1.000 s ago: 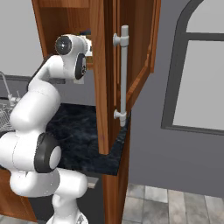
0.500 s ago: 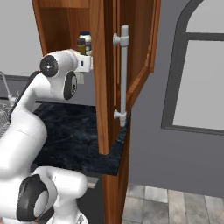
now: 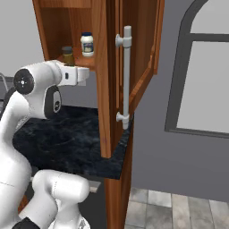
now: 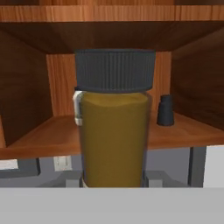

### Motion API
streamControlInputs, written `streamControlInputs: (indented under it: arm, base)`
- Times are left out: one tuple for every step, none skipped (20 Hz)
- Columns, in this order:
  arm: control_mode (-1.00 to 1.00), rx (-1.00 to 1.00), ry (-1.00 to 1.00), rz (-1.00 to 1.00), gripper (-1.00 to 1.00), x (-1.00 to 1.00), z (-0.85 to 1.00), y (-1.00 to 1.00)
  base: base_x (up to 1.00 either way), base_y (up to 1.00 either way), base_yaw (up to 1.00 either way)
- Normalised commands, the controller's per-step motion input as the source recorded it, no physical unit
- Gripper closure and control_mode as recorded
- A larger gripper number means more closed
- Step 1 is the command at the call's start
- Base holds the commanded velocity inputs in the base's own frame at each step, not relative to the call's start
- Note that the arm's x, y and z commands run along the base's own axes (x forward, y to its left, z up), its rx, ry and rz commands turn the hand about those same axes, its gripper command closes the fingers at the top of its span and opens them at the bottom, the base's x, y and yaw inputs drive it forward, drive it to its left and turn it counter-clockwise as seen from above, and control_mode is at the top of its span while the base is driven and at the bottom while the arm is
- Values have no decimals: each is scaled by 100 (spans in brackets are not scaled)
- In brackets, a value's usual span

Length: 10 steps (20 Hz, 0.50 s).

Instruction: Collect the turmeric, mayonnaise, and shaker from the cabinet and place them next to the stove.

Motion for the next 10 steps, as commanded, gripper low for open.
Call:
streamControlInputs:
  arm:
    - [-100,-13,0,0,100,-65,-33,5]
    - [-100,-9,-1,0,100,-68,-28,0]
    - [-100,-4,-6,0,100,-76,-27,0]
    - [-100,-2,0,0,100,-70,-31,0]
    - [-100,-2,0,0,100,-67,-29,0]
    - [-100,0,-4,0,100,-70,-27,0]
    - [-100,0,-1,0,100,-63,-27,0]
    - [-100,0,-1,0,100,-65,-25,-1]
    - [-100,0,-1,0,100,-64,-23,-1]
    - [-100,0,-1,0,100,-63,-24,-2]
  base:
    - [0,0,0]
    - [0,0,0]
    - [0,0,0]
    - [0,0,0]
    - [0,0,0]
    - [0,0,0]
    - [0,0,0]
    - [0,0,0]
    - [0,0,0]
    - [0,0,0]
